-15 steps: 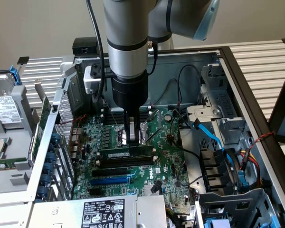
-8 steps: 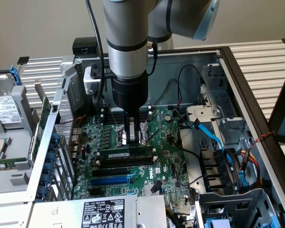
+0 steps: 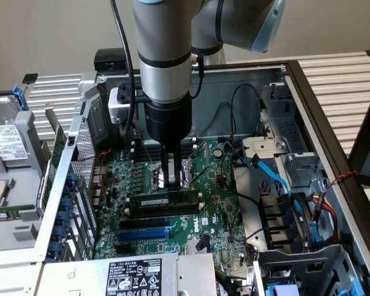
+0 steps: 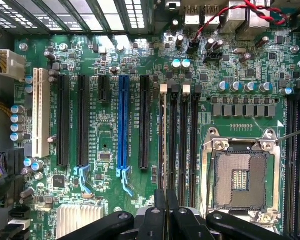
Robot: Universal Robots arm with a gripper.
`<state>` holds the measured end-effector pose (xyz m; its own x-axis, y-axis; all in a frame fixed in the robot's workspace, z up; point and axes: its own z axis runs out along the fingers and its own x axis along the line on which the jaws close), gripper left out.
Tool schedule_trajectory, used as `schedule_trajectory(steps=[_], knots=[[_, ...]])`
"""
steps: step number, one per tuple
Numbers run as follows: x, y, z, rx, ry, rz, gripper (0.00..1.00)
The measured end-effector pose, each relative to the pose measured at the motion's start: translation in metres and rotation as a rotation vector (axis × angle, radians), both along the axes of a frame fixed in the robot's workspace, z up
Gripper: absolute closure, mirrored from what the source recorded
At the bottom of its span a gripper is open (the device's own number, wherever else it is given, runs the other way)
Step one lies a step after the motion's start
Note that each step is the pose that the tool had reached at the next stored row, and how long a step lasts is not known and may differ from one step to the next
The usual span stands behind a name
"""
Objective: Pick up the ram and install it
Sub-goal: 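Insert the ram into the slot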
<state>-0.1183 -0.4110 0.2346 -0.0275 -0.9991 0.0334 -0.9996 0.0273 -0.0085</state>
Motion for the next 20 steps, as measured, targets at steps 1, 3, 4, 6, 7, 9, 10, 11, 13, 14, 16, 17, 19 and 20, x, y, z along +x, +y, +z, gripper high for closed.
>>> schedule_trajectory(steps=[1, 3, 4, 6, 7, 9, 10, 11, 13, 14, 16, 17, 19, 20], knots=[[-0.0003, 0.0, -0.0001, 0.0, -0.001, 0.0, 0.87], [-0.0011, 0.0, -0.0004, 0.0, -0.0034, 0.0, 0.87], [-0.0014, 0.0, -0.0006, 0.0, -0.0042, 0.0, 0.87], [-0.0015, 0.0, -0.0008, -0.0001, -0.0052, -0.001, 0.87], [-0.0016, -0.0001, -0.001, -0.0002, -0.0056, -0.001, 0.87], [-0.0016, 0.0, -0.0014, -0.0001, -0.0062, -0.001, 0.87], [-0.0017, 0.0, -0.0016, -0.0001, -0.0064, -0.002, 0.87], [-0.0017, 0.0, -0.0019, 0.0, -0.0065, -0.002, 0.87], [-0.0018, 0.0, -0.0022, -0.0001, -0.0065, -0.003, 0.87], [-0.0019, 0.0, -0.0024, -0.0001, -0.0066, -0.003, 0.87], [-0.0022, 0.0, -0.0027, -0.0001, -0.0066, -0.004, 0.87], [-0.0023, 0.0, -0.0027, -0.0001, -0.0066, -0.004, 0.87], [-0.0026, 0.0, -0.0029, -0.0001, -0.0067, -0.005, 0.87], [-0.0028, 0.0, -0.0029, 0.0, -0.0067, -0.006, 0.87]])
